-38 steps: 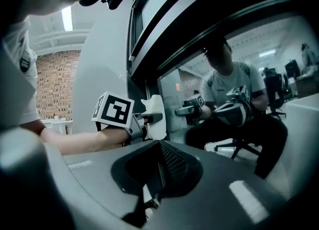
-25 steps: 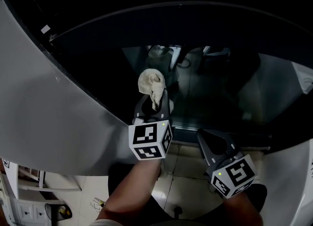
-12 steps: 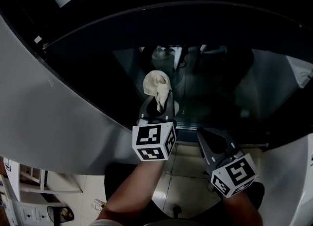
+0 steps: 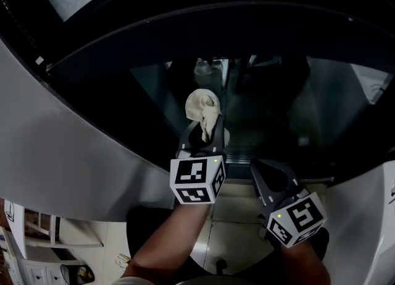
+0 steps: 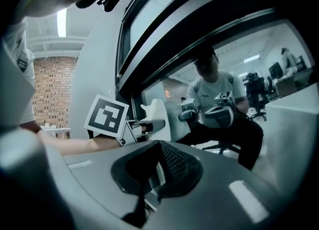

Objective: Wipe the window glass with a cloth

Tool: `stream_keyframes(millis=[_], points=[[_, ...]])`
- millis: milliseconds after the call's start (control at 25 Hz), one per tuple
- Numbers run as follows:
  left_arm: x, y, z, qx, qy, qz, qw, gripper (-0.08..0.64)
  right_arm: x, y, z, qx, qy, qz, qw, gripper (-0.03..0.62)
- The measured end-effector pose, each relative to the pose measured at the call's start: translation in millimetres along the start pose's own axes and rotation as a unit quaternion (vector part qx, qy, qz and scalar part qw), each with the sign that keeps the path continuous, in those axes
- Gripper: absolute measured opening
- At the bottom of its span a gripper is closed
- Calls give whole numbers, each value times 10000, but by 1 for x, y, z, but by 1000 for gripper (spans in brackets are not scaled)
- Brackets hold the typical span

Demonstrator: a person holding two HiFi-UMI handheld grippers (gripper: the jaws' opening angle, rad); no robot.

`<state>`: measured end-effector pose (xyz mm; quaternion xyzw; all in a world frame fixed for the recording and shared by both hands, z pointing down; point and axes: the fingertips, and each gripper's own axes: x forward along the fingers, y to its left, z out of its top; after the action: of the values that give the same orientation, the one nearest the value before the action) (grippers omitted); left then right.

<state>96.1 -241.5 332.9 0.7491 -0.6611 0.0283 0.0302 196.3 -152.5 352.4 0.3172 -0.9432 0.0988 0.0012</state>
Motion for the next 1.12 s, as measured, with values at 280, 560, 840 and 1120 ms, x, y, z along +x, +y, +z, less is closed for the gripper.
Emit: stream_keyframes(millis=[280, 560, 840, 1120], points=[[6, -45, -2, 66, 8, -320, 9995, 106, -25, -15, 1, 31, -56, -152, 9999, 2], [11, -47, 0, -7, 7, -357, 9994, 106, -26, -25, 0, 78, -39, -284, 9996, 2], [15, -48, 3, -125, 1, -386, 9992, 106, -27, -25, 0, 32, 77, -356, 9993, 2], [5, -60, 11, -165, -90, -625, 9979, 106, -33, -15, 4, -12, 120, -483, 9988, 2]])
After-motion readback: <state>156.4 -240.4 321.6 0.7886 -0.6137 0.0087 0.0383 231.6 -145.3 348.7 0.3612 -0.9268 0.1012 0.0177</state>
